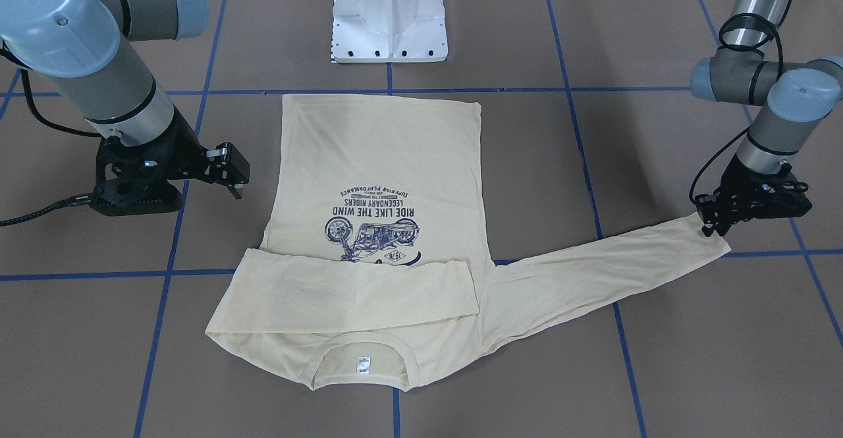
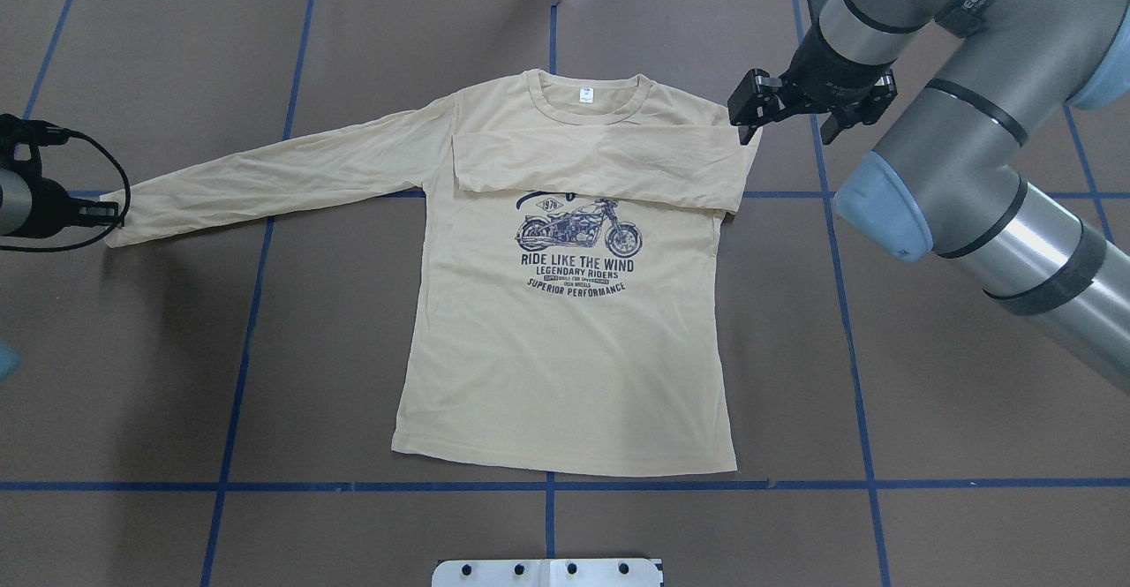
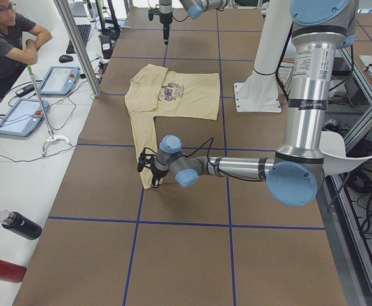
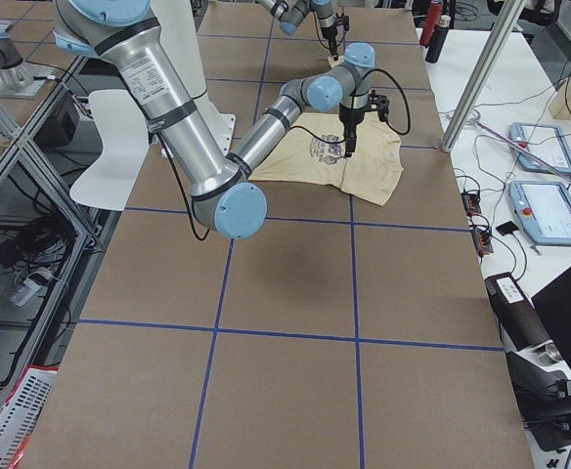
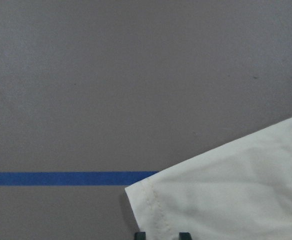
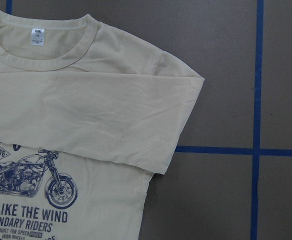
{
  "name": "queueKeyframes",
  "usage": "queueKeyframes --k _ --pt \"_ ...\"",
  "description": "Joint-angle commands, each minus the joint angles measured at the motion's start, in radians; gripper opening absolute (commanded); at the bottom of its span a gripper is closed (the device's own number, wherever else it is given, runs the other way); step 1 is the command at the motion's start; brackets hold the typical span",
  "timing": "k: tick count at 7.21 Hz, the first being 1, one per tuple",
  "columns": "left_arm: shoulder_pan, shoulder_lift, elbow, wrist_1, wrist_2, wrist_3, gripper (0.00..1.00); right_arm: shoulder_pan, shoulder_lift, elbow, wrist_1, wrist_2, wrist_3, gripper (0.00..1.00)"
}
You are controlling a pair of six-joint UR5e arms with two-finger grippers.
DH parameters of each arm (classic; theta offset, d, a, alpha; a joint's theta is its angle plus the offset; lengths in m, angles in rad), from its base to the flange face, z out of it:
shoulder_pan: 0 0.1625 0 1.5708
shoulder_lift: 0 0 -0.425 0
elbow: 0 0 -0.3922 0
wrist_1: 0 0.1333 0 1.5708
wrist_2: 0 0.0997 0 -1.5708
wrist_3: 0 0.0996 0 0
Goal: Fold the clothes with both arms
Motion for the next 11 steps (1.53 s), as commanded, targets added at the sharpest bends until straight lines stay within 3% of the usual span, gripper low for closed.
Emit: queueKeyframes --k 1,11 --pt "0.0 0.001 0.0 0.0 0.0 0.0 0.36 0.002 0.0 0.0 0.0 0.0 -0.001 1.0" --pt "0.0 0.004 0.0 0.0 0.0 -0.002 0.39 0.002 0.0 0.0 -0.003 0.0 -0.001 1.0"
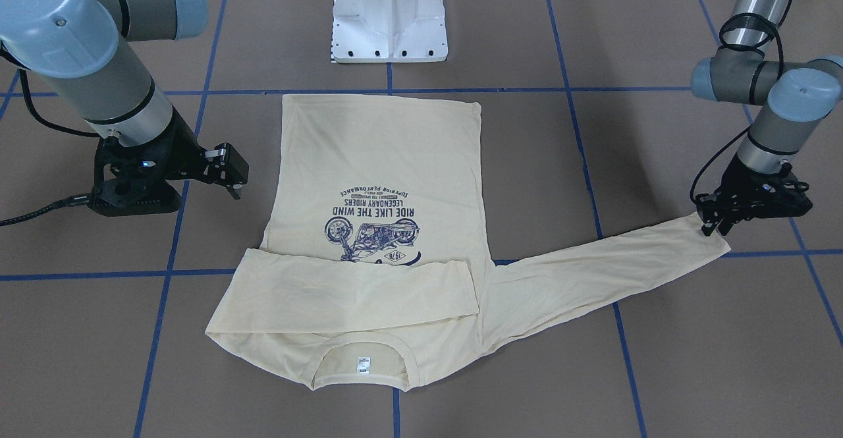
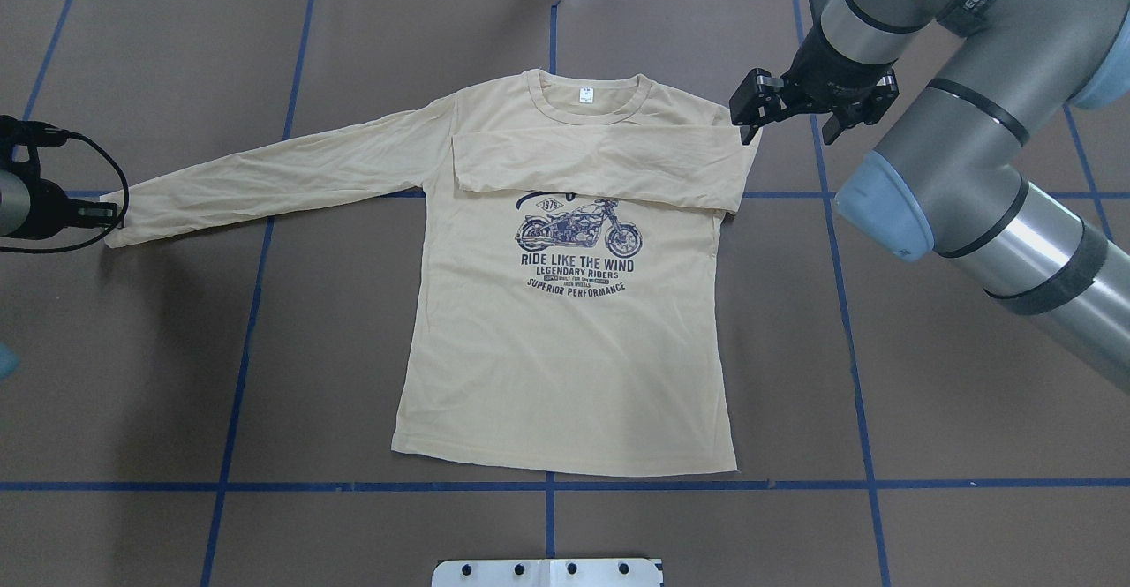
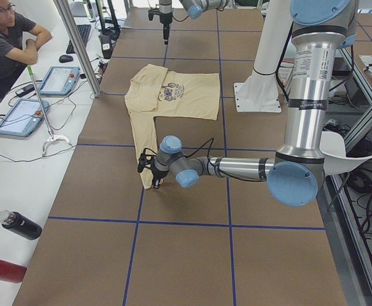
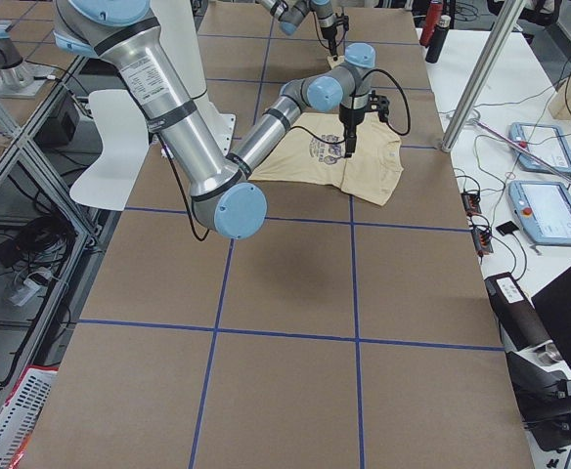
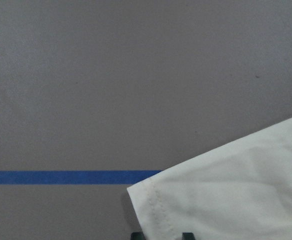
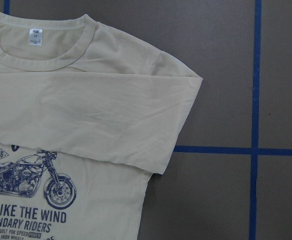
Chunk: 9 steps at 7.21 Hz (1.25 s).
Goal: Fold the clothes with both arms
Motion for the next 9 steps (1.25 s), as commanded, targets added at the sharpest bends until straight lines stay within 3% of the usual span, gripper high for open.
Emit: queueKeyframes --k 1,4,6,9 --pt "0.0 0.0 -0.001 0.0 0.0 0.0 0.38 0.0 -0.001 0.0 0.0 0.0 -0.001 1.0" --pt "0.002 -0.003 -0.002 0.0 0.0 -0.012 0.29 0.003 -0.001 0.0 0.0 0.0 -0.001 1.0" --pt "0.002 -0.003 -0.005 0.0 -0.002 -0.012 0.15 0.003 -0.001 0.0 -0.002 0.0 -0.001 1.0" --pt "0.002 -0.003 -0.007 0.0 -0.002 -0.014 0.09 0.006 -0.002 0.0 -0.002 0.0 -0.001 1.0"
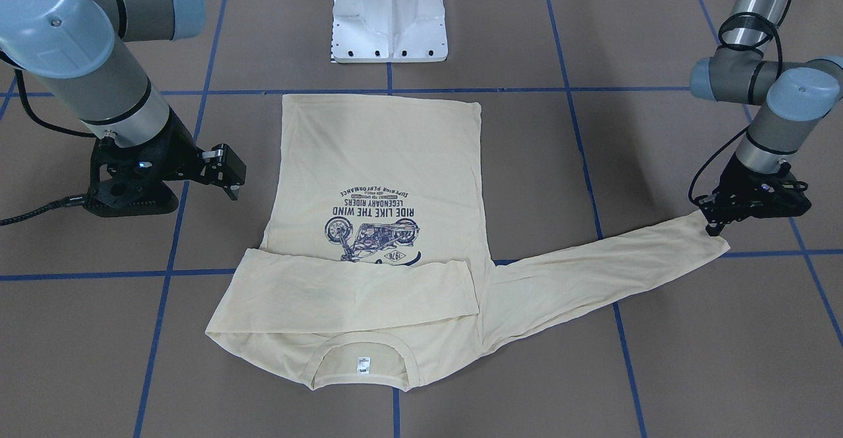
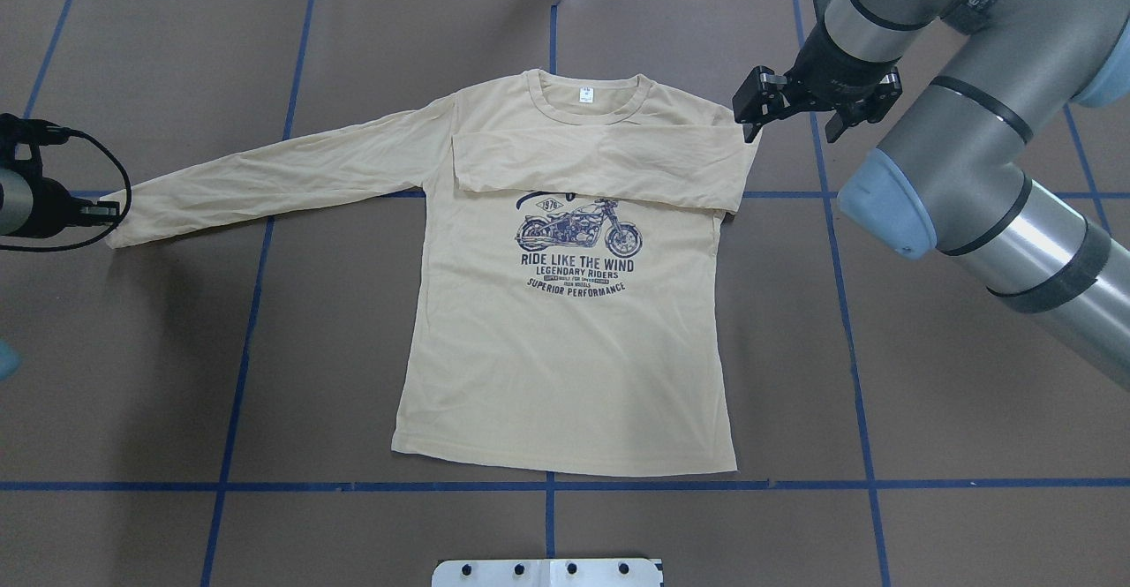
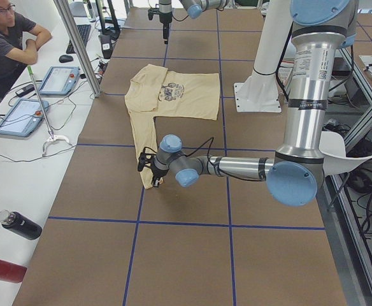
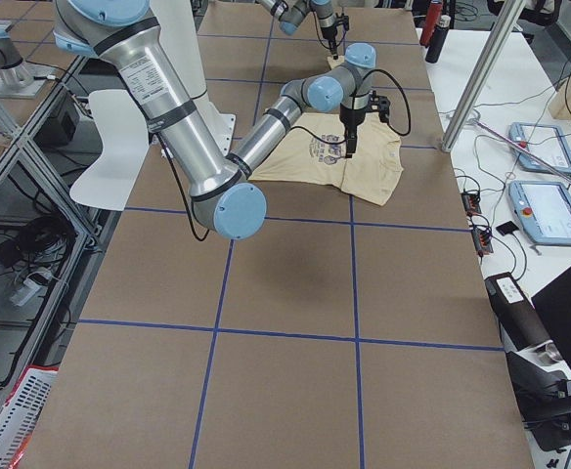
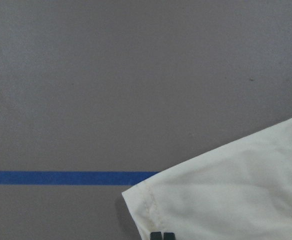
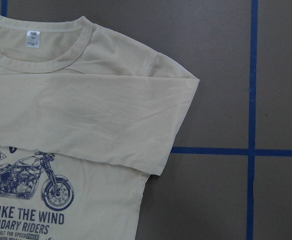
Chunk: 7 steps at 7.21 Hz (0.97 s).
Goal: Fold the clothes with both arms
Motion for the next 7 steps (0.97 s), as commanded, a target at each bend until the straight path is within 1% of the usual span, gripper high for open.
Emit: queueKeyframes --k 1,3,4,5,7 --pt "-0.002 0.003 -0.002 0.0 0.0 0.0 0.32 0.001 0.0 0.0 0.0 0.0 0.0 1.0" --pt "-0.006 0.003 -0.011 0.0 0.003 0.007 0.84 0.001 0.0 0.0 0.0 0.0 0.0 1.0" --pt "-0.011 0.003 -0.011 0.0 0.021 0.012 0.96 0.001 -0.002 0.0 0.0 0.0 0.0 1.0" --pt "-0.009 0.0 -0.007 0.0 0.05 0.014 0.96 0.001 0.0 0.002 -0.002 0.0 0.002 1.0" --pt "-0.006 -0.005 -0.001 0.0 0.051 0.015 0.95 0.001 -0.011 0.021 -0.005 0.0 0.002 1.0"
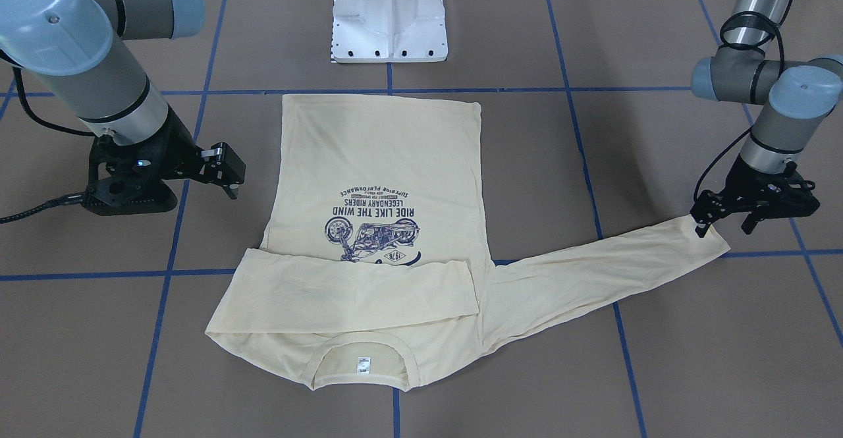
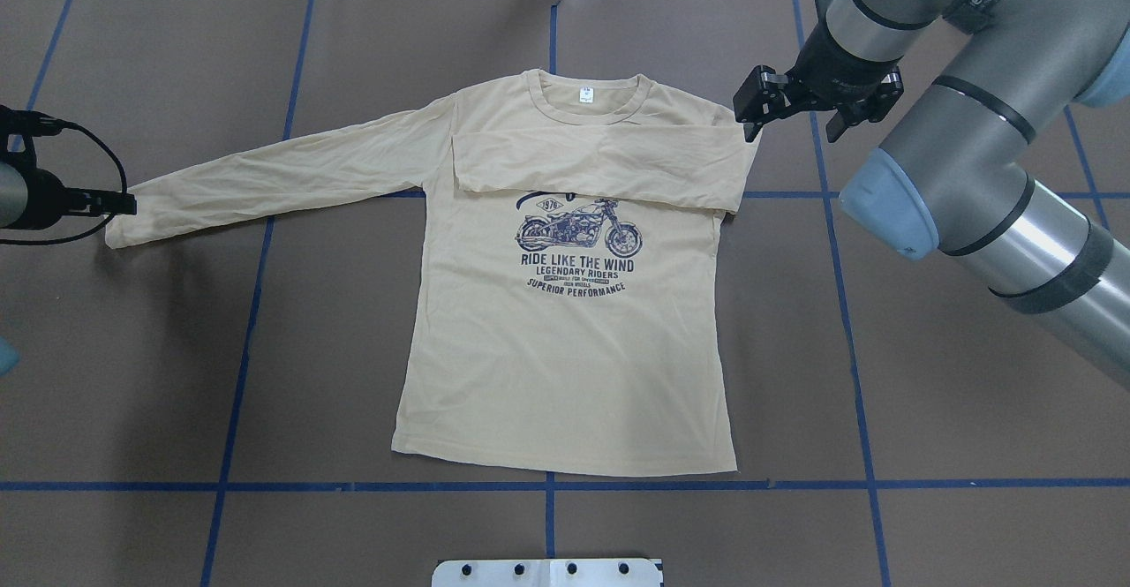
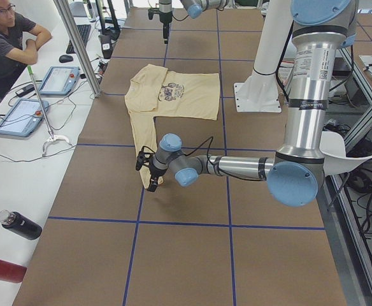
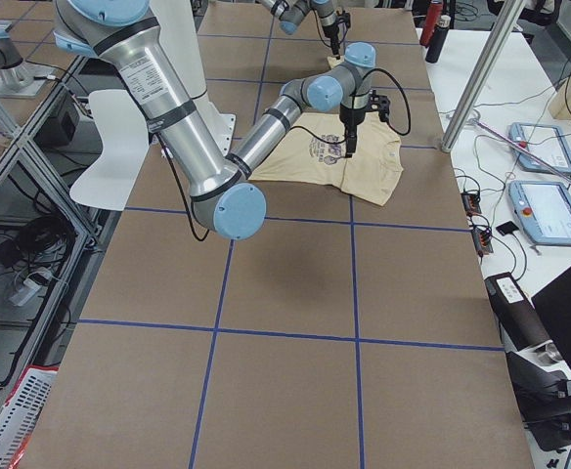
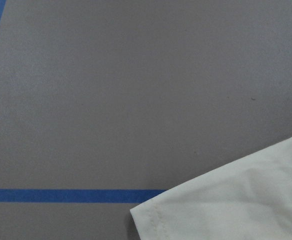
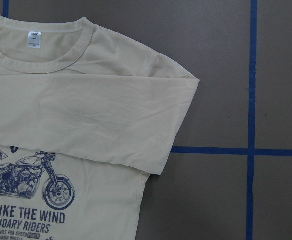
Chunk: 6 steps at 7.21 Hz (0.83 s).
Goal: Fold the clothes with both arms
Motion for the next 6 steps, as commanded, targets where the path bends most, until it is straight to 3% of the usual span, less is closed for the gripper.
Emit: queueKeyframes --k 1,4,5,6 --pt "0.003 -0.009 0.021 0.0 0.006 0.002 0.93 0.0 -0.013 0.015 0.0 0.0 0.0 1.0" --pt "0.002 -0.05 0.081 0.0 0.006 0.005 0.85 0.0 -0.013 0.015 0.0 0.0 0.0 1.0" --pt "0.002 -0.05 0.081 0.0 0.004 0.005 0.77 0.0 -0.013 0.015 0.0 0.0 0.0 1.0" --pt "0.0 -0.05 0.078 0.0 0.004 0.003 0.63 0.0 -0.016 0.017 0.0 0.0 0.0 1.0"
